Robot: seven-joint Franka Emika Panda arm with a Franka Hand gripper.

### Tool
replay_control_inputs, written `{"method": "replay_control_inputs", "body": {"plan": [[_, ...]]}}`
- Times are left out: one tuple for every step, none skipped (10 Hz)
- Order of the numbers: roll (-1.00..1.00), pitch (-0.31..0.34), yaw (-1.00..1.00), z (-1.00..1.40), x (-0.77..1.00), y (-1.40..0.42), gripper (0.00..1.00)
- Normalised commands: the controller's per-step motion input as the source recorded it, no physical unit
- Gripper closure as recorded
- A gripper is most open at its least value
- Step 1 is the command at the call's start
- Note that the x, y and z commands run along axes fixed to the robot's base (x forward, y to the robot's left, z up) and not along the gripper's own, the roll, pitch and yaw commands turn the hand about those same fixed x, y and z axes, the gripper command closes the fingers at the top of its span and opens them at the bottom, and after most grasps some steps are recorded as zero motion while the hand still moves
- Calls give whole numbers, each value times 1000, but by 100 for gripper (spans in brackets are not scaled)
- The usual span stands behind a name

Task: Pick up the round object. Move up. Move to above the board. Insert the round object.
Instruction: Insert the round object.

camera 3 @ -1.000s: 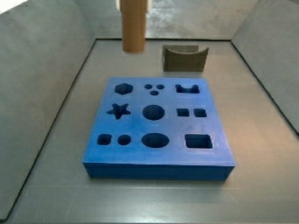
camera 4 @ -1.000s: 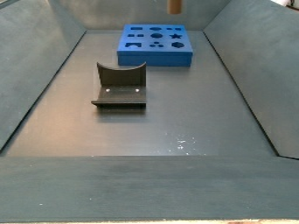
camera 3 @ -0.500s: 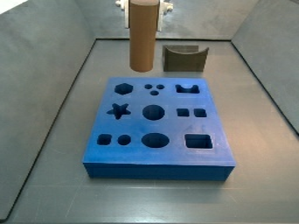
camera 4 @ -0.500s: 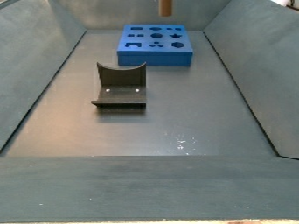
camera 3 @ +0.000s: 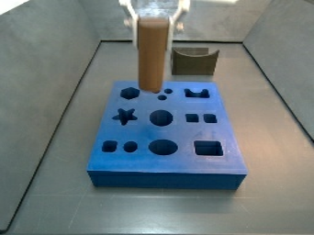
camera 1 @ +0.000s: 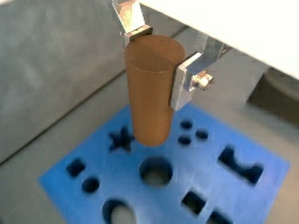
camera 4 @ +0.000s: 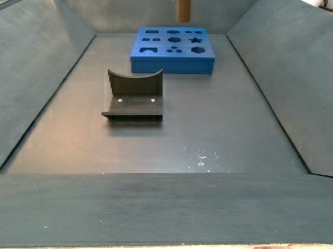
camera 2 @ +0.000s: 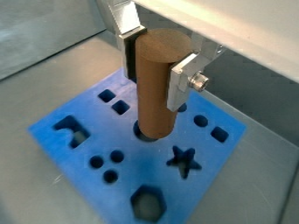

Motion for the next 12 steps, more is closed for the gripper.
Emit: {"method": "replay_control_inputs", "body": {"plan": [[-169,-60,0,-611,314,-366,100],[-166,-77,0,-480,303,-240,100],[-20,-29,0,-311,206,-63,100],[26,0,0,-211,111,-14,100],[34,0,0,-129,89,0,100],[77,0,0,-151,83,-26,100],[237,-194,0,-163,83,-69,100],[454,-254,23,-126,46,-89,100],[457,-191,9,-106,97,-74,100],[489,-123,9,-126,109,-29,100],[520,-100,0,-197,117,-17,100],[471,-86,0,-251,100,-23,100]]}}
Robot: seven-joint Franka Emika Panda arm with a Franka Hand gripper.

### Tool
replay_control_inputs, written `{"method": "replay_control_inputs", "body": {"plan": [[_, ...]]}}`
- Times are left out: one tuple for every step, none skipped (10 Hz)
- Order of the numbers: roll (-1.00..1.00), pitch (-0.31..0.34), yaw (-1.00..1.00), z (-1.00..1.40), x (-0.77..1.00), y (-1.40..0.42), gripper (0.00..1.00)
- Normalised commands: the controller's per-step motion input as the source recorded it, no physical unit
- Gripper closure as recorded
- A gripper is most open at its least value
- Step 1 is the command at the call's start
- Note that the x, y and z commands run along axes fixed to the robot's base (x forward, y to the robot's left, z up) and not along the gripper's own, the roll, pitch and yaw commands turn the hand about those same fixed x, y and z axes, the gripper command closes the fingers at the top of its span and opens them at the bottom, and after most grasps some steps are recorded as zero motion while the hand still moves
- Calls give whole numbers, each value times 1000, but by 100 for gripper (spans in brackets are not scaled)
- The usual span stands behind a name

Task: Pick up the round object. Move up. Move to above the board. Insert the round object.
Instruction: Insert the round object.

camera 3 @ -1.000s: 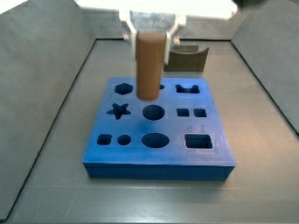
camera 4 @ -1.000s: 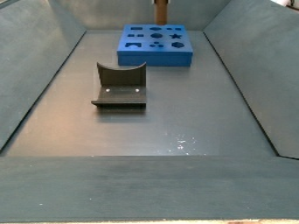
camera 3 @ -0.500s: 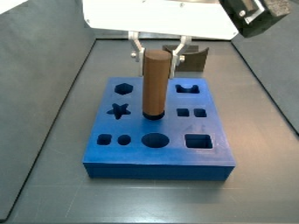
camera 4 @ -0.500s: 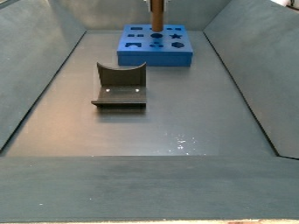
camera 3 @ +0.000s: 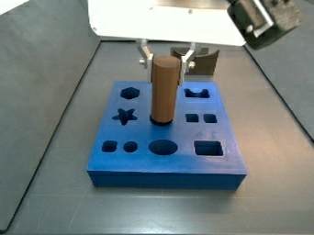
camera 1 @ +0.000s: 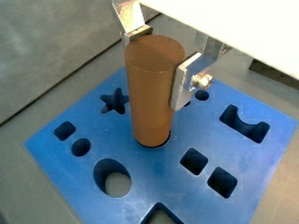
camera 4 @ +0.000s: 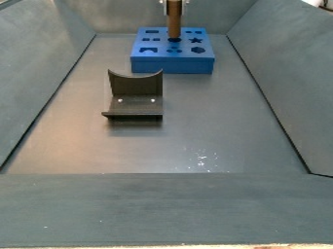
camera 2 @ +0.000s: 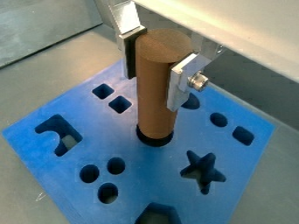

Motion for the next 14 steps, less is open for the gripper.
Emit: {"method": "replay_control_inputs", "body": {"plan": [[371,-74,0,-271,100,0,100],[251,-100,0,-274,57,-14,100],[229,-57,0,-251,54,0,100],[220,-69,0,-266,0,0,100],[246,-86,0,-234,-17,0,100],[229,-74,0,-129,-143,0,100],[226,-66,0,-60,-197,0,100],[180,-71,0,-54,-183,0,100],[171,-94,0,-71,-194,0,100],[71,-89,0,-180,-83,-3,100],[149,-117,0,-429,0,-123,100],[220,-166,0,-591,0,-203,100],[351,-217,0,-663,0,-300,100],[406,-323,0,-709,0,-343,100]]}}
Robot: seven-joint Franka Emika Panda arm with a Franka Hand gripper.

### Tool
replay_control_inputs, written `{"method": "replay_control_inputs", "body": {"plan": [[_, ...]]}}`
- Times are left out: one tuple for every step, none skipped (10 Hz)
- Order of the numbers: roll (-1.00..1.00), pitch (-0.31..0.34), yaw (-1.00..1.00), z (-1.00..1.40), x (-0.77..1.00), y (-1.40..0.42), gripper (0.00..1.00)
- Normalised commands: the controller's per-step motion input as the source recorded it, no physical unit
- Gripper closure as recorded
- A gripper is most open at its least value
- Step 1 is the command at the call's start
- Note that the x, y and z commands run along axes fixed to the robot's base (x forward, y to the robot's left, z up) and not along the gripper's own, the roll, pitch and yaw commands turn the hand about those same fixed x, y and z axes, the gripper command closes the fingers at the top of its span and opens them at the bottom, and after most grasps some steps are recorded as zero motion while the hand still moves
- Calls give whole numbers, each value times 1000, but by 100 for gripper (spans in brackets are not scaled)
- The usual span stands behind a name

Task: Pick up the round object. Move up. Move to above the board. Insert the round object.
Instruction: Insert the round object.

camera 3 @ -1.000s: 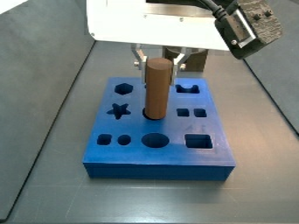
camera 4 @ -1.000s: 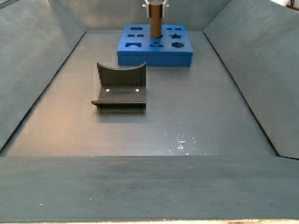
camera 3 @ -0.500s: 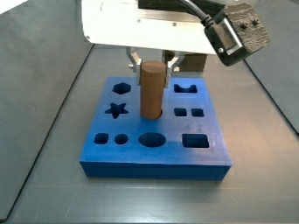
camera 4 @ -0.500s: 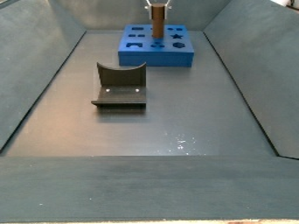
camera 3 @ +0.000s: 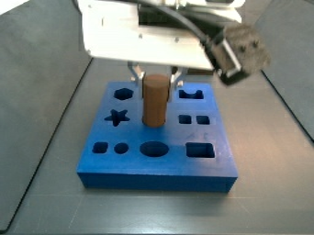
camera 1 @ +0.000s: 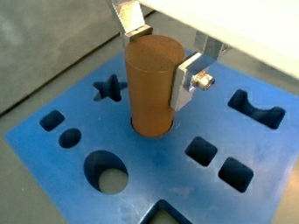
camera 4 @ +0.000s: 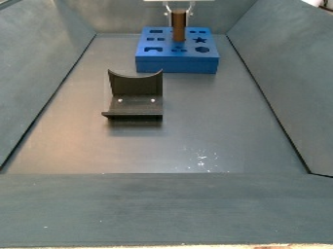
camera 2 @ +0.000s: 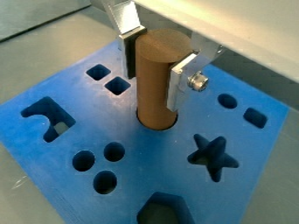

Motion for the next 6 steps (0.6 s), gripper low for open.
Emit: {"method": "replay_control_inputs", "body": {"plan": [[414,-397,0,-734,-43,-357,100],[346,-386,0,-703,-29,-331,100],[314,-403,0,-669,-26,-320,100],[74,-286,0,-631,0,-169,100],[0,-109,0,-623,94,-106,100],[0,-23,0,-677,163,-106,100]]}}
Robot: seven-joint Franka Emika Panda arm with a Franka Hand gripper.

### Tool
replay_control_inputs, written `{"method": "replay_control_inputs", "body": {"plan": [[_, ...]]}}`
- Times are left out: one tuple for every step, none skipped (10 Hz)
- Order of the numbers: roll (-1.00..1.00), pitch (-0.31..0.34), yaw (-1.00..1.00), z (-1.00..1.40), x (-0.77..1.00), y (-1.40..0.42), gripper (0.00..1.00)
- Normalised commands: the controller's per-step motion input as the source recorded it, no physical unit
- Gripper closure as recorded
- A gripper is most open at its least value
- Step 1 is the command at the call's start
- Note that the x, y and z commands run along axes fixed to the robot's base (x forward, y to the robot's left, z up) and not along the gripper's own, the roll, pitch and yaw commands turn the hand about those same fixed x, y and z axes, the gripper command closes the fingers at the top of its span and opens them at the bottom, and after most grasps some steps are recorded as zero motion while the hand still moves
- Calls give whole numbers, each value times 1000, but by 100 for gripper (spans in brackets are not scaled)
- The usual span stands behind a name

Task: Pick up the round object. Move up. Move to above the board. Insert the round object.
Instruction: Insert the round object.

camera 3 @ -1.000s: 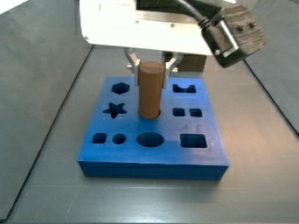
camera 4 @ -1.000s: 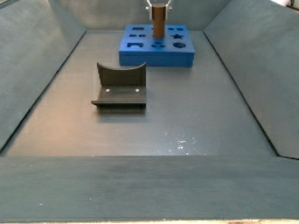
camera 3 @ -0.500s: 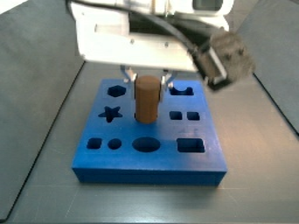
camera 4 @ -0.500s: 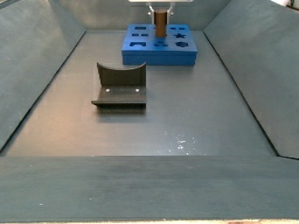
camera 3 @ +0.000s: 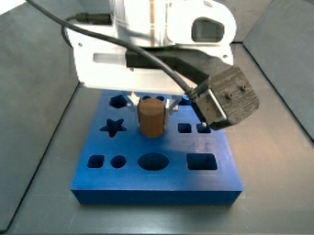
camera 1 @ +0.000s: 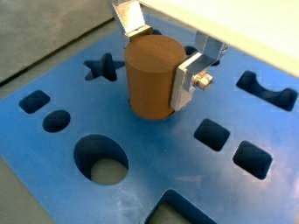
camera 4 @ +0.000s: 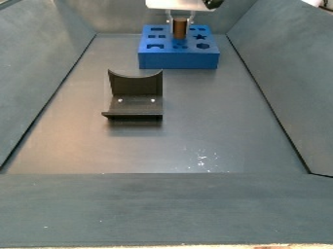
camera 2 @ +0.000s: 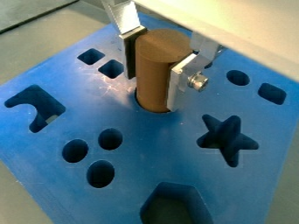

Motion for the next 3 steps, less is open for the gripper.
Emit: {"method": "replay_control_inputs", "body": {"plan": [[0,-49,0,-580,117,-80,100],[0,-137,0,-357,0,0,100],[60,0,0,0,0,-34,100]]}}
